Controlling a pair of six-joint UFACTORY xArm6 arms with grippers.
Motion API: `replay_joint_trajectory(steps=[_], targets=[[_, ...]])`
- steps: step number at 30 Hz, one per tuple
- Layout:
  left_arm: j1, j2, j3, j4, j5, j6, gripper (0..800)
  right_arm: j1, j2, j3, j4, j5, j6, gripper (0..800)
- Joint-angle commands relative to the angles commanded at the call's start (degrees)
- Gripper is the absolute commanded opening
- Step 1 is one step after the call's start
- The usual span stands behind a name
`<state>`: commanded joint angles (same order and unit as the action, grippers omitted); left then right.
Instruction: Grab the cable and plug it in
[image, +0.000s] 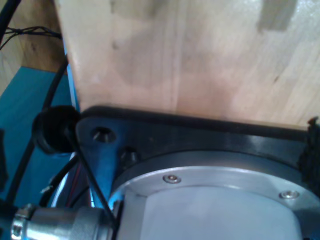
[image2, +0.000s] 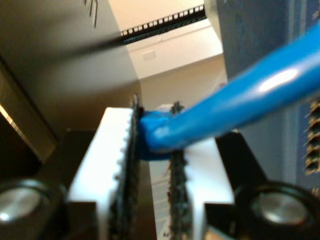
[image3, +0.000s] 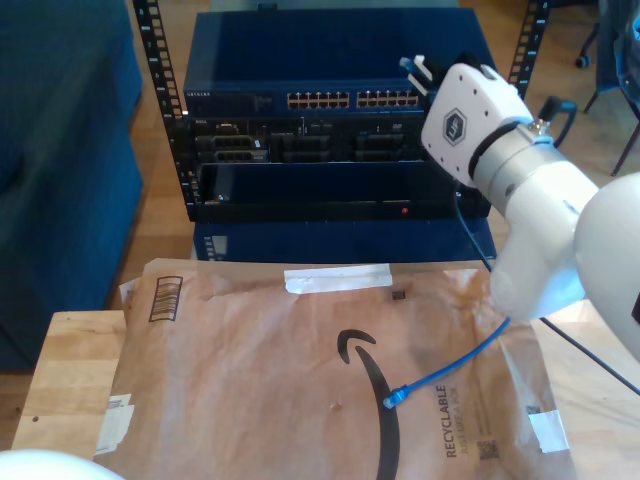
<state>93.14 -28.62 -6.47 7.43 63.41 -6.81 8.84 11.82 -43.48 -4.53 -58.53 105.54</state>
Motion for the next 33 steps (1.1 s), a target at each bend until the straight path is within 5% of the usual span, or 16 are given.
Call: replay_joint_trajectory(steps=[17, 25, 33], targets=[[0.00, 0.00, 0.00, 0.00, 0.00, 0.00, 800, 12.22, 10.73, -3.43, 31.91, -17.05, -24.97, 0], [0.00, -0.09, 0.00, 0.00, 0.00, 0.00, 800, 15.74, 15.74, -6.15, 38.24, -21.27, -27.52, 0], [0.00, 0.00, 0.00, 0.00, 0.00, 0.00, 800, 16.70, 19.87, -9.32, 38.59, -21.63, -27.52, 0]])
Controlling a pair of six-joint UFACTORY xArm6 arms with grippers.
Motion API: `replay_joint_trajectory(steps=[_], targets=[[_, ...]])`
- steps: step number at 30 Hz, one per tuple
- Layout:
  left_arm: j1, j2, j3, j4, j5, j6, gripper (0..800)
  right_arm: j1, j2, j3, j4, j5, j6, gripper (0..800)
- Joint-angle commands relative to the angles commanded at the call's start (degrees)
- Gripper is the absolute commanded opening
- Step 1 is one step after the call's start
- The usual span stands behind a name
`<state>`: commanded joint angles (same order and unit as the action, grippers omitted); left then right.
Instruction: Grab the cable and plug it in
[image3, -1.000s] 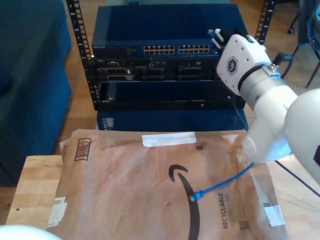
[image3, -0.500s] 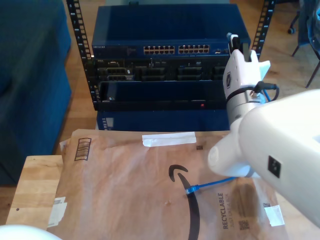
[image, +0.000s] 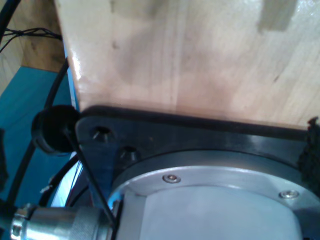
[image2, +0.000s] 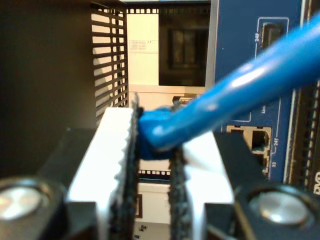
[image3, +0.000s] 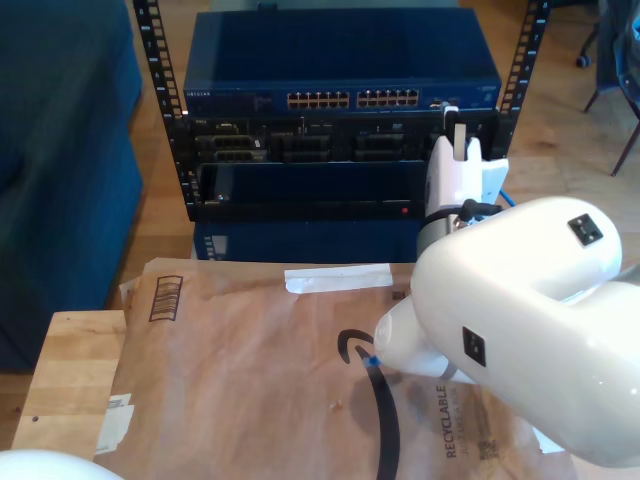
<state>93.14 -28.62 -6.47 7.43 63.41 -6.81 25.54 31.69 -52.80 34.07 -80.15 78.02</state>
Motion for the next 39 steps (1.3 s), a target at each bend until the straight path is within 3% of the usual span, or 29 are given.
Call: replay_joint_trajectory(steps=[6, 19, 39], targets=[[0.00, 0.00, 0.00, 0.00, 0.00, 0.00, 800, 0.09, 5.19, -7.12, -0.09, 0.09, 0.00, 0], [0.00, 0.00, 0.00, 0.00, 0.00, 0.09, 800, 0.00, 12.13, -15.82, -0.26, 0.35, 0.26, 0], [0.00, 0.00, 0.00, 0.00, 0.00, 0.00, 800, -0.26, 14.51, -18.99, -0.26, 0.79, 0.00, 0]])
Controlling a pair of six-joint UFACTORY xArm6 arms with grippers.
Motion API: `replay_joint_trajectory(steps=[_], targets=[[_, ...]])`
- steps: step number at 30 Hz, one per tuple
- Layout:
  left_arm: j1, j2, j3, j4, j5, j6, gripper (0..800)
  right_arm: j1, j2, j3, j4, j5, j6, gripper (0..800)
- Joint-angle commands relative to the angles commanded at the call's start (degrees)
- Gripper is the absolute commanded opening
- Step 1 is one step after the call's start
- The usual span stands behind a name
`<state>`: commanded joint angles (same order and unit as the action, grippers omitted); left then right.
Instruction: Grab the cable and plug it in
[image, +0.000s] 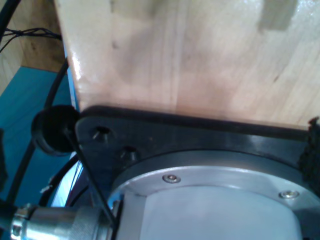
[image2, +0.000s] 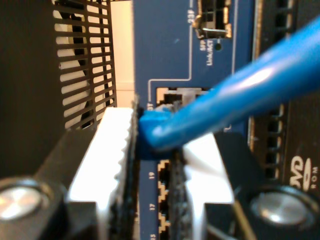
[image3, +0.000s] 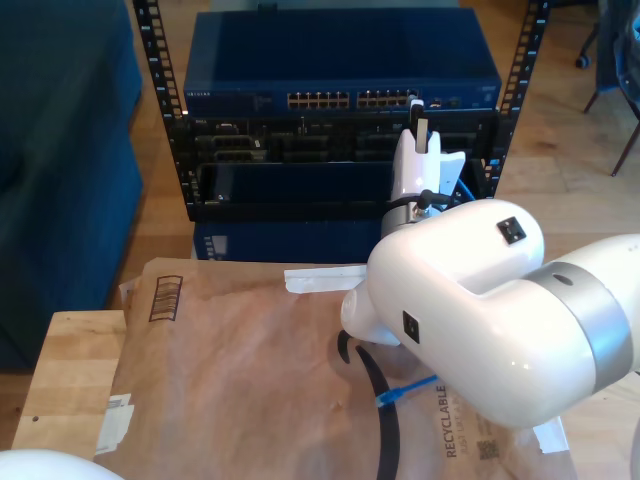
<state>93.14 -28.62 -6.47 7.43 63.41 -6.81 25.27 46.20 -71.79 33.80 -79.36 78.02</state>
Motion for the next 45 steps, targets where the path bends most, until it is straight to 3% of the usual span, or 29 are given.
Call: replay_joint_trajectory(steps=[6, 45], targets=[[0.00, 0.00, 0.00, 0.00, 0.00, 0.00, 800, -0.09, 1.32, -2.73, -0.09, 0.09, 0.00, 0], [0.00, 0.00, 0.00, 0.00, 0.00, 0.00, 800, -0.70, 1.85, -3.34, 0.00, 0.26, 0.00, 0]])
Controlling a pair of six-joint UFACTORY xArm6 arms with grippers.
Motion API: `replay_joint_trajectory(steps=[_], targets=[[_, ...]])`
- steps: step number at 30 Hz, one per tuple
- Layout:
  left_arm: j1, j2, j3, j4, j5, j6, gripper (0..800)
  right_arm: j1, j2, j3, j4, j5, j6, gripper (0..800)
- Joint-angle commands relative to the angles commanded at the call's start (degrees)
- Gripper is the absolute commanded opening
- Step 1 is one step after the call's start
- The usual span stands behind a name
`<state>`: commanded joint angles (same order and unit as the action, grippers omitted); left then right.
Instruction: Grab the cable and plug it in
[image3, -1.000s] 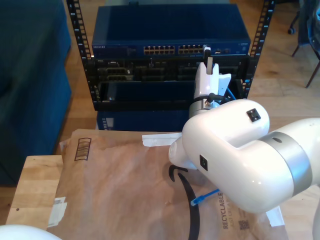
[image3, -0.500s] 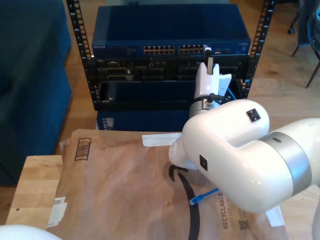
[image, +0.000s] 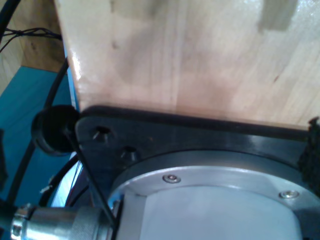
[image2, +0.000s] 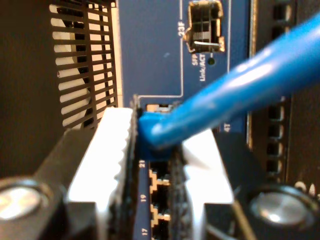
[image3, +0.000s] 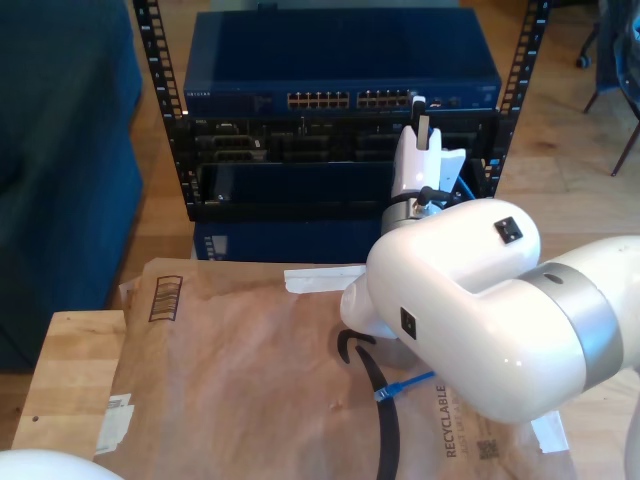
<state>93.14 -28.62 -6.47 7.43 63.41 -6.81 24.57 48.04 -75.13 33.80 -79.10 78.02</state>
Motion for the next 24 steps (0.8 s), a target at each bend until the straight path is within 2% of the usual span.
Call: replay_joint_trajectory(steps=[13, 19, 24], targets=[[0.00, -0.09, 0.00, 0.00, 0.00, 0.00, 800, 0.09, 0.44, -1.14, -0.26, 1.67, 0.00, 0], [0.00, 0.00, 0.00, 0.00, 0.00, 0.00, 800, 0.00, 3.34, -6.68, -0.44, 3.34, 0.00, 0], [0.00, 0.00, 0.00, 0.00, 0.00, 0.00, 800, 0.00, 3.52, -6.77, -0.44, 3.60, 0.26, 12]])
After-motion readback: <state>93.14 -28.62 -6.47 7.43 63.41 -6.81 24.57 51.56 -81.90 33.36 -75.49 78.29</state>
